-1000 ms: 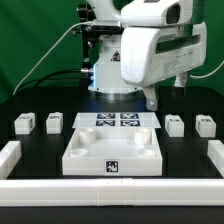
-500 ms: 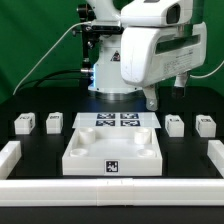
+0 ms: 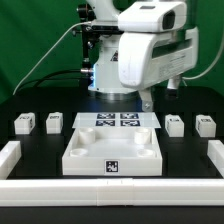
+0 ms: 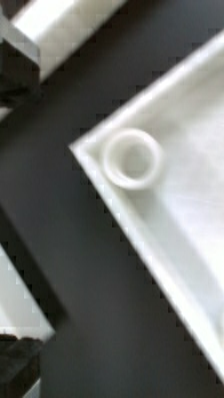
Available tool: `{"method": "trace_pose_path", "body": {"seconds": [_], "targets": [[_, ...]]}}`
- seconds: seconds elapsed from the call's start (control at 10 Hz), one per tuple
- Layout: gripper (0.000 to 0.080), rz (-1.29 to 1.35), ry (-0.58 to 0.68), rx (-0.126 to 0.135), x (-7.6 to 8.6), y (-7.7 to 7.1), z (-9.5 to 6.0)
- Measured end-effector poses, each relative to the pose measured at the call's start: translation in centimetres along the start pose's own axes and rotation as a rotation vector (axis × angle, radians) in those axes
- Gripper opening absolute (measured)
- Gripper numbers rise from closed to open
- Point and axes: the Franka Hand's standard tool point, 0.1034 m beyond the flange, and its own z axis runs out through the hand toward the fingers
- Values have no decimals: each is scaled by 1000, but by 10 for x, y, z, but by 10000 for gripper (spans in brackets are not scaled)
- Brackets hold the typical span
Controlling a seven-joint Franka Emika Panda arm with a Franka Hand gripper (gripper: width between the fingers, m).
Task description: Assemble one leg
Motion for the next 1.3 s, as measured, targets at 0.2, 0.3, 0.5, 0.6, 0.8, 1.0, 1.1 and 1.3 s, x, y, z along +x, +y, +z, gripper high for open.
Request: {"method": "trace_pose_path", "body": {"seconds": [0.2, 0.3, 0.5, 0.6, 0.8, 1.0, 1.1, 1.3], "targets": [[650, -122, -3, 6, -30, -12, 14], [650, -168, -10, 20, -43, -15, 21], [650, -225, -16, 35, -56, -14, 27], [650, -226, -15, 34, -55, -14, 27], [650, -226, -16, 35, -55, -14, 28], [650, -228, -16, 36, -56, -15, 28], [650, -309, -16, 36, -60, -18, 31], [650, -393, -18, 50, -69, -28, 39]]}}
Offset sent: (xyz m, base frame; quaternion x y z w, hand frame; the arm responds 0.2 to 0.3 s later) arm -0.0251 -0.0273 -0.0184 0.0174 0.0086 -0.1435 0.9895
